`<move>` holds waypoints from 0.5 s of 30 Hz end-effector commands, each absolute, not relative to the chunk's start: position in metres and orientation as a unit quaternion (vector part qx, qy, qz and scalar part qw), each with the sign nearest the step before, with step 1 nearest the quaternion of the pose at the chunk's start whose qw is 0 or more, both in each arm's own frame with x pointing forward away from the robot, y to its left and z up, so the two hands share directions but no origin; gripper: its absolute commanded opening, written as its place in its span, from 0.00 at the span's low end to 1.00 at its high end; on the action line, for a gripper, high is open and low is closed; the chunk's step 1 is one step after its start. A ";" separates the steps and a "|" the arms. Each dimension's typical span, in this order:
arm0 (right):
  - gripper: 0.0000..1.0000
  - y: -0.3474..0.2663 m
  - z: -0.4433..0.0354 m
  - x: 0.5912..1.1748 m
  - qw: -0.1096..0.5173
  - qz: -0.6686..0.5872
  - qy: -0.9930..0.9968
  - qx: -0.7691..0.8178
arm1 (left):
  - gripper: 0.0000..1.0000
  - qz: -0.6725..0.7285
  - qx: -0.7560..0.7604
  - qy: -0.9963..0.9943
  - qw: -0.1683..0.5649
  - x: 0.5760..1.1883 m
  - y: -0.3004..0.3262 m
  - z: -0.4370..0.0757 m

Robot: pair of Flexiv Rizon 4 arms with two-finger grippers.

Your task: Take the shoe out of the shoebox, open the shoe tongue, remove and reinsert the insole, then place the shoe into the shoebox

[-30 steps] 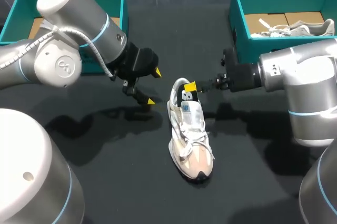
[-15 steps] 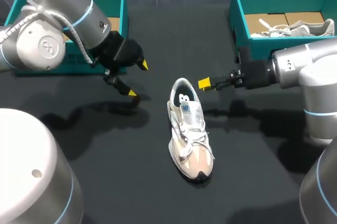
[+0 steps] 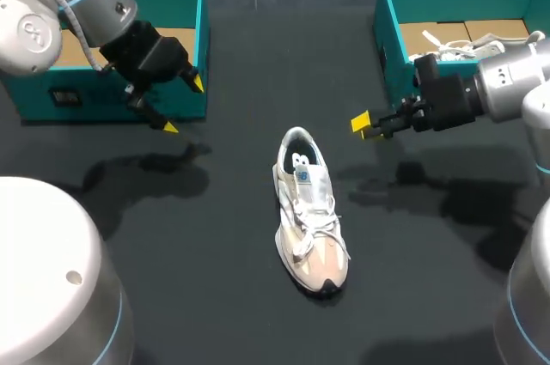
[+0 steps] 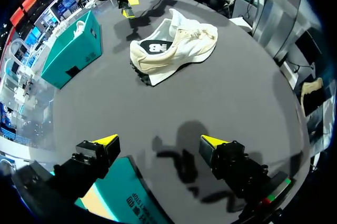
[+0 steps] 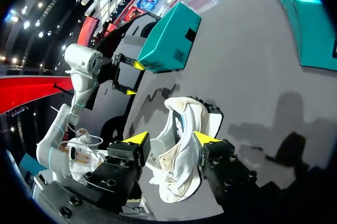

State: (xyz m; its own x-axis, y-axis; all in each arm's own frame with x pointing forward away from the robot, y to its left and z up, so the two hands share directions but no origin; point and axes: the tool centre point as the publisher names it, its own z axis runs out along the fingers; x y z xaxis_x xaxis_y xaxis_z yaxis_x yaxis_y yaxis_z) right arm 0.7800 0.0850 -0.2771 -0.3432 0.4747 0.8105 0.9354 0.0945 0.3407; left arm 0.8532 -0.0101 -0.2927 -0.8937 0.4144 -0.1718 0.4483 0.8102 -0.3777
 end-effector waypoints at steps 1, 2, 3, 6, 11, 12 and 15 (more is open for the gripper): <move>0.53 0.063 -0.258 0.775 0.260 -0.402 -0.698 -0.532 | 1.00 -0.217 0.233 0.947 0.038 0.859 0.014 -0.276; 0.51 0.061 -0.257 0.776 0.261 -0.392 -0.698 -0.539 | 1.00 -0.217 0.233 0.947 0.039 0.862 0.019 -0.273; 0.50 0.058 -0.256 0.776 0.260 -0.383 -0.698 -0.546 | 1.00 -0.218 0.234 0.947 0.039 0.864 0.023 -0.271; 0.50 0.051 -0.250 0.777 0.261 -0.361 -0.696 -0.563 | 1.00 -0.216 0.230 0.948 0.043 0.870 0.031 -0.264; 0.50 0.046 -0.240 0.779 0.259 -0.318 -0.696 -0.589 | 1.00 -0.215 0.237 0.946 0.050 0.875 0.042 -0.253; 0.49 0.045 -0.238 0.780 0.259 -0.305 -0.696 -0.596 | 1.00 -0.216 0.241 0.945 0.049 0.876 0.043 -0.251; 0.49 0.045 -0.232 0.781 0.254 -0.266 -0.697 -0.615 | 1.00 -0.217 0.248 0.943 0.047 0.879 0.047 -0.246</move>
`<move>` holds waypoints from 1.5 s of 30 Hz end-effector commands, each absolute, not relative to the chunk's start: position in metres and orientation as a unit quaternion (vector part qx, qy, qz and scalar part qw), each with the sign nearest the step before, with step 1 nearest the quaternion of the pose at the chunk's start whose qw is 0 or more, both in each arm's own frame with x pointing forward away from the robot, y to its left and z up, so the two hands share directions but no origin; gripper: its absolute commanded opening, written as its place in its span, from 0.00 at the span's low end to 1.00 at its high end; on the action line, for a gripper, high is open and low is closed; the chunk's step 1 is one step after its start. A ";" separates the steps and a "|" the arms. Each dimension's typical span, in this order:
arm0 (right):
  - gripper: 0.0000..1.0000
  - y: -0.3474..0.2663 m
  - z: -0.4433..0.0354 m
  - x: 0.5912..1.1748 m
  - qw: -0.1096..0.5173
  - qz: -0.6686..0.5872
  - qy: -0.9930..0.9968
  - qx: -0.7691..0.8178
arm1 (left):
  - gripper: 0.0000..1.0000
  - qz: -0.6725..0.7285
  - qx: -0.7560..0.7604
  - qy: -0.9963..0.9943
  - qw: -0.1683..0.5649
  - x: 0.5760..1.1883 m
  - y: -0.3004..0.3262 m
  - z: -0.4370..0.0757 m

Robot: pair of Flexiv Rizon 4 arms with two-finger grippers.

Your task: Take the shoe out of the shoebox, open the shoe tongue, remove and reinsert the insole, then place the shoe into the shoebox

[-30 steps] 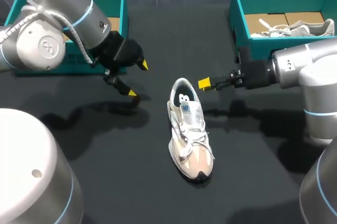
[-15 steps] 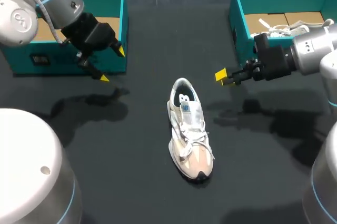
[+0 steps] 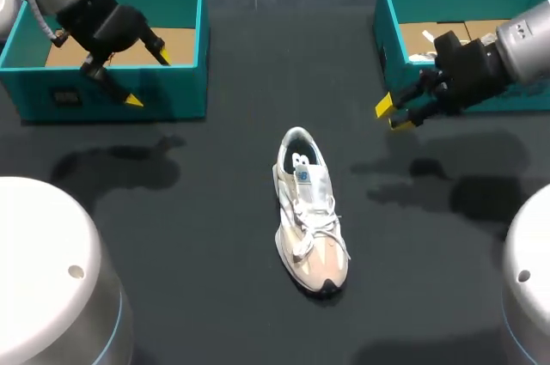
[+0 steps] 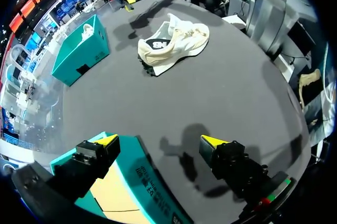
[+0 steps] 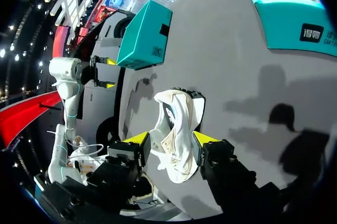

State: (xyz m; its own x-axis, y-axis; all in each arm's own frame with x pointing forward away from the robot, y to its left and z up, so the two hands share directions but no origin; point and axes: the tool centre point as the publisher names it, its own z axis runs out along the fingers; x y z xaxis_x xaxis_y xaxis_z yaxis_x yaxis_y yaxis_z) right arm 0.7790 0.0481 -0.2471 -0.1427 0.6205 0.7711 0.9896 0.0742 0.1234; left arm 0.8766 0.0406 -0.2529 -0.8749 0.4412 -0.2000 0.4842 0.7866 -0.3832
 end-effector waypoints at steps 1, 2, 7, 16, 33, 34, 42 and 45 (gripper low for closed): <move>0.49 0.045 -0.229 0.781 0.250 -0.251 -0.698 -0.622 | 1.00 -0.218 0.254 0.941 0.044 0.880 0.049 -0.245; 0.49 0.046 -0.226 0.781 0.247 -0.236 -0.699 -0.628 | 1.00 -0.221 0.256 0.940 0.042 0.881 0.050 -0.243; 0.48 0.054 -0.213 0.780 0.246 -0.172 -0.701 -0.647 | 1.00 -0.223 0.268 0.936 0.038 0.885 0.055 -0.239; 0.46 0.070 -0.199 0.769 0.200 -0.088 -0.697 -0.683 | 1.00 -0.226 0.294 0.928 0.035 0.890 0.057 -0.236; 0.00 0.120 -0.190 0.729 -0.034 -0.053 -0.699 -0.713 | 1.00 -0.226 0.302 0.926 0.035 0.895 0.057 -0.233; 0.00 0.126 -0.191 0.728 -0.039 -0.105 -0.697 -0.709 | 1.00 -0.226 0.302 0.926 0.035 0.895 0.057 -0.233; 0.00 0.126 -0.191 0.728 -0.039 -0.105 -0.697 -0.709 | 1.00 -0.226 0.302 0.926 0.035 0.895 0.057 -0.233; 0.00 0.126 -0.191 0.728 -0.039 -0.105 -0.697 -0.709 | 1.00 -0.226 0.302 0.926 0.035 0.895 0.057 -0.233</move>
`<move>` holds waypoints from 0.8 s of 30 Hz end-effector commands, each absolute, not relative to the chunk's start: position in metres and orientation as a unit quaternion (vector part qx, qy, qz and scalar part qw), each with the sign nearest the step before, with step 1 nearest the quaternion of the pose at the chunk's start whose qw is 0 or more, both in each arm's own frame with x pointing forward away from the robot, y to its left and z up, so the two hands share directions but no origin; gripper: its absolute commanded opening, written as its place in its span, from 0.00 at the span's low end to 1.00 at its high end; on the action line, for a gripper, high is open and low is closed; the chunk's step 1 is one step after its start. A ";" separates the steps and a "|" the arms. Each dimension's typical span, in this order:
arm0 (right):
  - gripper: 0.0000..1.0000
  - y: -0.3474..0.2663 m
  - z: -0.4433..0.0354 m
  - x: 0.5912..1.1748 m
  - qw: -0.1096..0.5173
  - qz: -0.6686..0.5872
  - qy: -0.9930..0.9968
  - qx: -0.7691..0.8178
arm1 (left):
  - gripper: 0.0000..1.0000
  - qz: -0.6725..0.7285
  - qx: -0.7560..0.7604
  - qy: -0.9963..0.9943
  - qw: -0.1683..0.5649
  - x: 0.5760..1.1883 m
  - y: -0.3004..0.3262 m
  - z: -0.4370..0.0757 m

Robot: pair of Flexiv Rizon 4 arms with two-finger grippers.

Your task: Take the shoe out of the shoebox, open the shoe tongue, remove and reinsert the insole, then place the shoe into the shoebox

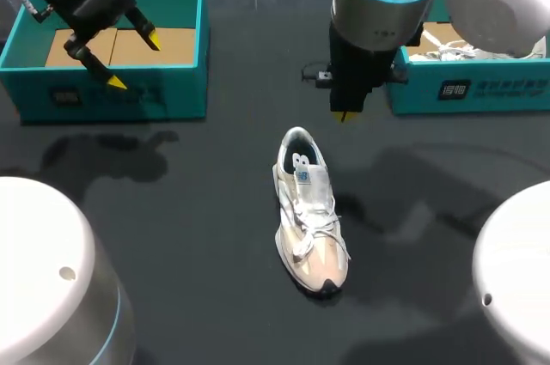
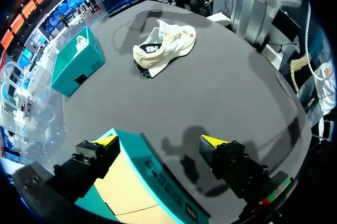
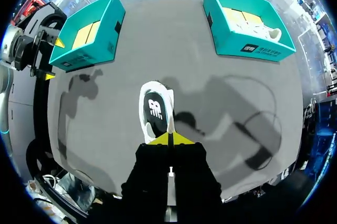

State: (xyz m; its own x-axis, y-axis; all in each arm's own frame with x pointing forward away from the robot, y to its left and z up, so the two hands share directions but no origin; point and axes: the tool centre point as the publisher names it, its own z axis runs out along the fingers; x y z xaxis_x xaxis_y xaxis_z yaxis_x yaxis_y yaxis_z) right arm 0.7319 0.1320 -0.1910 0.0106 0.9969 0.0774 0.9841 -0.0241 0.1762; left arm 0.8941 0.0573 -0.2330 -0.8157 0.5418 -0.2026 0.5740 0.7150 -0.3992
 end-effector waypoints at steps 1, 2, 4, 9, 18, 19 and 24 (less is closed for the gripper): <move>0.00 0.126 -0.191 0.728 0.039 0.105 0.697 0.709 | 1.00 -0.226 0.302 0.926 0.035 0.895 0.057 -0.233; 0.00 0.135 -0.196 0.733 0.039 0.073 0.692 0.717 | 1.00 -0.226 0.302 0.926 0.035 0.895 0.057 -0.233; 0.00 0.150 -0.203 0.739 0.034 0.061 0.695 0.716 | 1.00 -0.226 0.302 0.926 0.035 0.895 0.057 -0.233; 0.00 0.177 -0.219 0.746 0.042 0.010 0.686 0.726 | 1.00 -0.226 0.302 0.926 0.035 0.895 0.057 -0.233; 0.00 0.201 -0.235 0.752 0.067 -0.028 0.689 0.721 | 1.00 -0.226 0.302 0.926 0.035 0.895 0.057 -0.233; 0.00 0.201 -0.235 0.752 0.067 -0.028 0.689 0.721 | 1.00 -0.226 0.302 0.926 0.035 0.895 0.057 -0.233; 0.00 0.201 -0.235 0.752 0.067 -0.028 0.689 0.721 | 1.00 -0.226 0.302 0.926 0.035 0.895 0.057 -0.233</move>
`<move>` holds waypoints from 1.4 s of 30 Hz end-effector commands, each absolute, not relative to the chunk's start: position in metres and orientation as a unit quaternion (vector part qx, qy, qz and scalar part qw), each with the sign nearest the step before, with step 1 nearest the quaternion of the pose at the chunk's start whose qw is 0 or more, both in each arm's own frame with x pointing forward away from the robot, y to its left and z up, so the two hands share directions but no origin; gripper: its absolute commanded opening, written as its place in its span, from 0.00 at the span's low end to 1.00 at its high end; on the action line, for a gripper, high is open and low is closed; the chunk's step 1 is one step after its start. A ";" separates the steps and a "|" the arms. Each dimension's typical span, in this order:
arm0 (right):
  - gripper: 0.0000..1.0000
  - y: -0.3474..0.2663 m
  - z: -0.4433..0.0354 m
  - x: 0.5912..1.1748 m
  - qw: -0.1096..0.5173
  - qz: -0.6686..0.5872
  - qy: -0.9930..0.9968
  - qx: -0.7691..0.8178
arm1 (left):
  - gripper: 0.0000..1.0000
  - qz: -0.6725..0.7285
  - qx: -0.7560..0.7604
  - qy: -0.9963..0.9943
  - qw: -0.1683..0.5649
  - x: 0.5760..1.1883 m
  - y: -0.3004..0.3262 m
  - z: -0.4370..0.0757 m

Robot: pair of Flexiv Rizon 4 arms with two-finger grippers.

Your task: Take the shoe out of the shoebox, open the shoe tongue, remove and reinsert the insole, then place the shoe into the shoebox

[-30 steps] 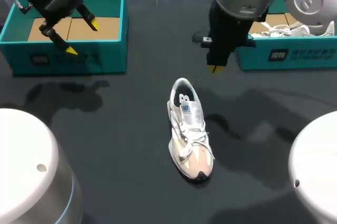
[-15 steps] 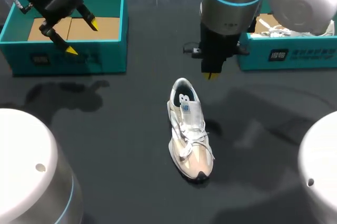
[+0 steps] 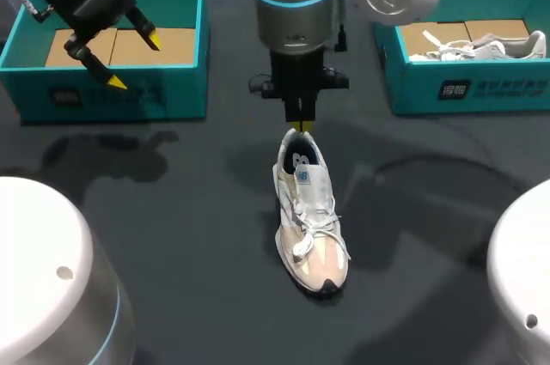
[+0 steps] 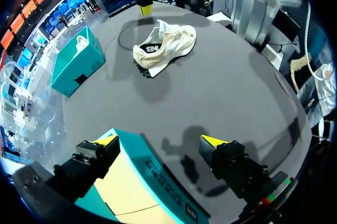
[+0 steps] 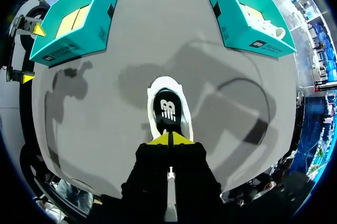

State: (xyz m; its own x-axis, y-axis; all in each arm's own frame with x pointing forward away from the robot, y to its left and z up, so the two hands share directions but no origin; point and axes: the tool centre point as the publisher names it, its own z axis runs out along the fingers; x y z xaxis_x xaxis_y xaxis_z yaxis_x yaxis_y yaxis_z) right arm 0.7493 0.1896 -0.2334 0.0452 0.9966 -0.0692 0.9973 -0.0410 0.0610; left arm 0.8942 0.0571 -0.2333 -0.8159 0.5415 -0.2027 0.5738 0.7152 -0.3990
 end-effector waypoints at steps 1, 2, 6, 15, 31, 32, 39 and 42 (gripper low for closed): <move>0.00 0.204 -0.245 0.754 0.080 -0.032 0.696 0.713 | 1.00 -0.226 0.302 0.926 0.035 0.895 0.057 -0.233; 0.00 0.206 -0.252 0.755 0.086 -0.031 0.699 0.710 | 1.00 -0.226 0.302 0.926 0.035 0.895 0.057 -0.233; 0.00 0.209 -0.276 0.758 0.100 -0.045 0.703 0.703 | 1.00 -0.226 0.302 0.926 0.035 0.895 0.057 -0.233; 0.00 0.206 -0.285 0.759 0.114 -0.060 0.702 0.700 | 1.00 -0.226 0.302 0.926 0.035 0.895 0.057 -0.233; 0.00 0.179 -0.330 0.753 0.134 -0.072 0.680 0.717 | 1.00 -0.226 0.302 0.926 0.035 0.895 0.057 -0.233; 0.00 0.177 -0.332 0.753 0.136 -0.080 0.678 0.718 | 1.00 -0.226 0.302 0.926 0.035 0.895 0.057 -0.233; 0.00 0.177 -0.348 0.757 0.166 -0.098 0.693 0.694 | 1.00 -0.226 0.302 0.926 0.035 0.895 0.057 -0.233; 0.00 0.176 -0.355 0.758 0.175 -0.099 0.696 0.689 | 1.00 -0.226 0.302 0.926 0.035 0.895 0.057 -0.233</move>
State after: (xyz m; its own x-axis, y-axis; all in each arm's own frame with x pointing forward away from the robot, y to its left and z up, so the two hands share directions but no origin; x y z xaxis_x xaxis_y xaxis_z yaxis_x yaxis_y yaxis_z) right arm 0.7568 0.1690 -0.3462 0.0131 0.9332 -0.3591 0.9941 0.0264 0.1049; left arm 0.8942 0.0571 -0.2334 -0.8159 0.5415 -0.2026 0.5738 0.7152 -0.3991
